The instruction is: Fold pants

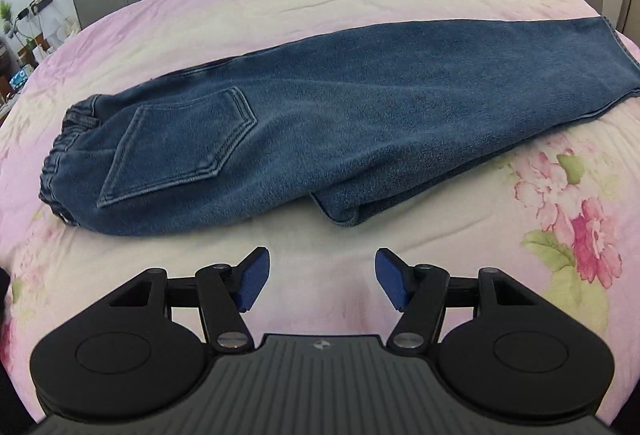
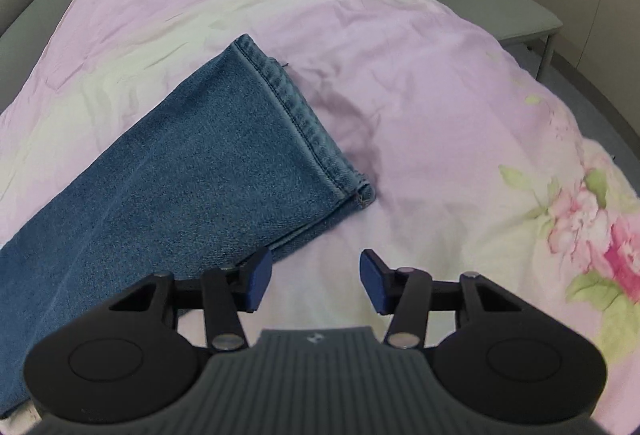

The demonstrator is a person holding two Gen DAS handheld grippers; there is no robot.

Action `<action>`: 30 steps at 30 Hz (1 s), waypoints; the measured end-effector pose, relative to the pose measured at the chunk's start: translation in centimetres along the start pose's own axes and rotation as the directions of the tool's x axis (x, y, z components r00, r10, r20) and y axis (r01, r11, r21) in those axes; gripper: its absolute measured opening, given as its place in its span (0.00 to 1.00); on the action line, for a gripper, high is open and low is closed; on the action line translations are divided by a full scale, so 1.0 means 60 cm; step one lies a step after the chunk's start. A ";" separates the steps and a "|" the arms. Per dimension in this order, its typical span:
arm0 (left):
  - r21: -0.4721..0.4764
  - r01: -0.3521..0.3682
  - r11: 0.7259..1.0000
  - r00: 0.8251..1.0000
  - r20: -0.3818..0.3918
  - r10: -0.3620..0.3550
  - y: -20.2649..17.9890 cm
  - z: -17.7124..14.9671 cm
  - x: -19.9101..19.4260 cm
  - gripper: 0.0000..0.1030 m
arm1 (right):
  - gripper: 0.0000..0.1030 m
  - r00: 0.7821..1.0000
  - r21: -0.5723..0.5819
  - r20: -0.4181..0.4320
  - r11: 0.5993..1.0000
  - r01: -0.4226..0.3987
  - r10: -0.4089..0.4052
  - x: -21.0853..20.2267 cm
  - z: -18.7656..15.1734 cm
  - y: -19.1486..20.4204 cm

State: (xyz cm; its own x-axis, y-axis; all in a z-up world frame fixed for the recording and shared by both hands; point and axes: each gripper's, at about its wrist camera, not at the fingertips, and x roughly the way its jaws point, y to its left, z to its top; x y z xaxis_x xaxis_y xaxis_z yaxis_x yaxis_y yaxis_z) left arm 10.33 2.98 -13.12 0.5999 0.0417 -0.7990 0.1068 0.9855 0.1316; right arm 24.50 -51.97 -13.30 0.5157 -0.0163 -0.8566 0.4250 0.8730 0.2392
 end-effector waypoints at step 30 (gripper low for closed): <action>-0.377 0.028 0.926 0.998 0.070 -0.002 0.012 0.050 -0.069 0.14 | 0.04 0.933 0.311 0.350 0.930 -0.196 0.080 -0.160 0.014 -0.037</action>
State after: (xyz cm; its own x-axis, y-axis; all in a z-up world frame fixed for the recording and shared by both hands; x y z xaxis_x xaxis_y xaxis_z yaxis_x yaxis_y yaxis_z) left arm 10.30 3.01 -7.92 0.6533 0.0280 -0.7565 -0.1832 0.9755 -0.1221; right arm 19.21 -54.13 -5.22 0.7756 -0.1164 -0.6204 0.5258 0.6631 0.5328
